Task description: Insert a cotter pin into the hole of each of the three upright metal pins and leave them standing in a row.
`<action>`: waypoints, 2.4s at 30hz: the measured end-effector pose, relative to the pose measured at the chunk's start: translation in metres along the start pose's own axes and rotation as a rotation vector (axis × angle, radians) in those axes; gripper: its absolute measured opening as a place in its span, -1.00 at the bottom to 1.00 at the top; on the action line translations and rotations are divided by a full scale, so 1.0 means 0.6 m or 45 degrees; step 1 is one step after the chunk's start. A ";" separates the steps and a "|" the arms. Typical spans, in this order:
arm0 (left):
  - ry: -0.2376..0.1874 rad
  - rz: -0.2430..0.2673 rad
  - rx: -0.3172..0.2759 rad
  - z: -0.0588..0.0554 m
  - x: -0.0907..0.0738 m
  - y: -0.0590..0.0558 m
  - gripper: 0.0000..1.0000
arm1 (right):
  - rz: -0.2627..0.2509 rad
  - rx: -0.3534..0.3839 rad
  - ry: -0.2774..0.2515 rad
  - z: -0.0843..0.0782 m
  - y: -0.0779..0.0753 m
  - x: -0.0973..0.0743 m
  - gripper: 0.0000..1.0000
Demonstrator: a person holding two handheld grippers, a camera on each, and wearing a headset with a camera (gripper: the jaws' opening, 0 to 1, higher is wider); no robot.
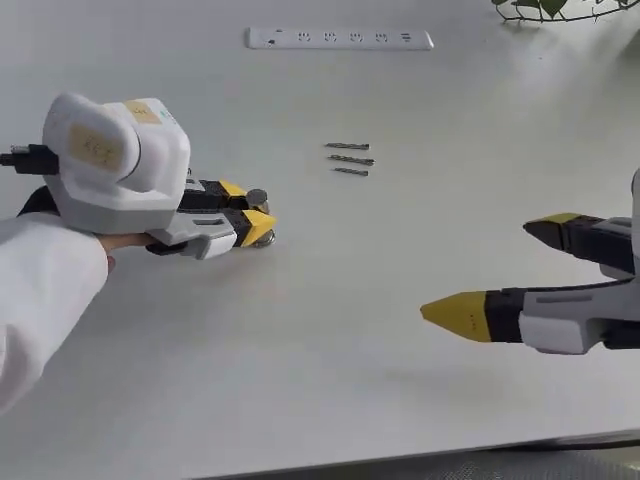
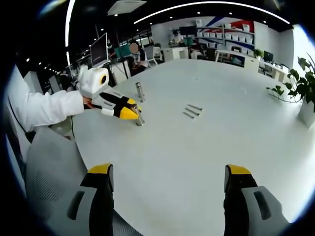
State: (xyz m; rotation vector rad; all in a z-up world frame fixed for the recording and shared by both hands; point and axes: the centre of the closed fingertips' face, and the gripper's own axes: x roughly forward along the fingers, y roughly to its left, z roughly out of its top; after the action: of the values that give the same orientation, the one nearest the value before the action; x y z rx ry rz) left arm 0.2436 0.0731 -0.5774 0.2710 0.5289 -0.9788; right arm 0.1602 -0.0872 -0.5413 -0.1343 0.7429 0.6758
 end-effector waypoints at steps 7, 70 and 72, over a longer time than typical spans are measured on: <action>-0.046 -0.012 -0.034 0.004 -0.001 -0.003 -0.77 | -0.002 -0.001 -0.004 -0.001 0.000 -0.001 0.83; -0.169 0.117 -0.376 -0.009 -0.209 -0.075 0.98 | 0.250 -0.803 0.408 0.181 -0.105 0.177 -0.69; -0.173 0.118 -0.380 -0.006 -0.211 -0.080 0.98 | 0.270 -0.822 0.434 0.179 -0.105 0.188 -0.77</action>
State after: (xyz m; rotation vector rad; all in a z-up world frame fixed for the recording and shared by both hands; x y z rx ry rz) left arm 0.1456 0.1392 -0.5114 -0.0378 0.5251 -0.8091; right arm 0.3217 -0.0407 -0.5441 -0.7848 0.8477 1.0977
